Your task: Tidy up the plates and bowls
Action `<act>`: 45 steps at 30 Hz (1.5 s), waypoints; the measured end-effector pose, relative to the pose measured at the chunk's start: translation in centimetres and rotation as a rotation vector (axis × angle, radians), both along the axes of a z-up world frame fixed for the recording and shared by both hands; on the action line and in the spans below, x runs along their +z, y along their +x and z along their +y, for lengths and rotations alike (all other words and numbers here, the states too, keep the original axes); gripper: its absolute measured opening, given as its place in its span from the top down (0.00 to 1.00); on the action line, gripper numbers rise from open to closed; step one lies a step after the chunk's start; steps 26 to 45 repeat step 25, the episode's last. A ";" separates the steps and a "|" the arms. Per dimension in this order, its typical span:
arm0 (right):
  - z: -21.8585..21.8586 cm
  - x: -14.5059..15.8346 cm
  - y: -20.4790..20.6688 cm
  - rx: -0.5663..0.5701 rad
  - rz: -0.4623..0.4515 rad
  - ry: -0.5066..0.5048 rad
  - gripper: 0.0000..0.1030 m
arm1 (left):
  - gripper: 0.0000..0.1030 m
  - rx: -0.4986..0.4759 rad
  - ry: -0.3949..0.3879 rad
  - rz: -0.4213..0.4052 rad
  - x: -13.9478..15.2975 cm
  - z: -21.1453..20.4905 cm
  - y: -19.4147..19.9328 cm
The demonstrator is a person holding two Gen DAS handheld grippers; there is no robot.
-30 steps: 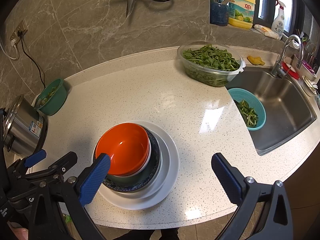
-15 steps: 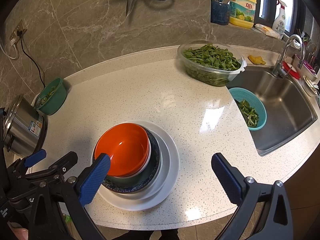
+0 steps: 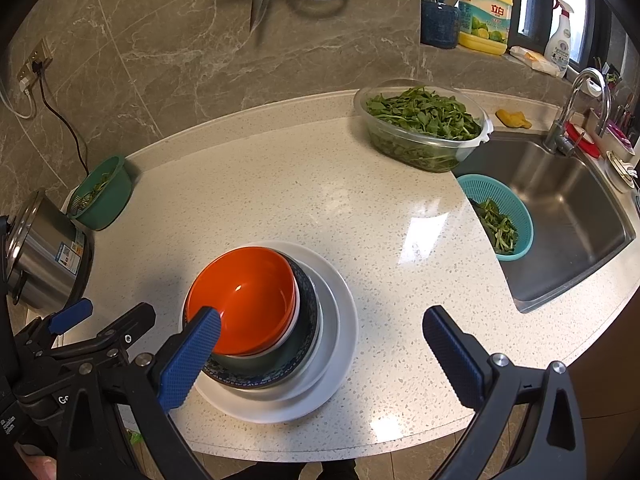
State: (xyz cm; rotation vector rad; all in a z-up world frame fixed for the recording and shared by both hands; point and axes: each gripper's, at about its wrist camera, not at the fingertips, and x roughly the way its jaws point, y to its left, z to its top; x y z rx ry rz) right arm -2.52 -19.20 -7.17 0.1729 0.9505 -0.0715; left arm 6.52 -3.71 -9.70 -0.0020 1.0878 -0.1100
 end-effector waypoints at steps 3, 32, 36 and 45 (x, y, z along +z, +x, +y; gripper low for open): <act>-0.2 0.0 0.2 0.002 0.001 0.000 0.00 | 0.00 0.000 -0.001 0.001 0.0 0.0 0.1; -0.7 -0.6 0.9 0.009 0.011 0.009 0.00 | 0.00 0.002 -0.017 -0.014 0.0 -0.7 0.6; -0.7 -0.6 0.9 0.009 0.011 0.009 0.00 | 0.00 0.002 -0.017 -0.014 0.0 -0.7 0.6; -0.7 -0.6 0.9 0.009 0.011 0.009 0.00 | 0.00 0.002 -0.017 -0.014 0.0 -0.7 0.6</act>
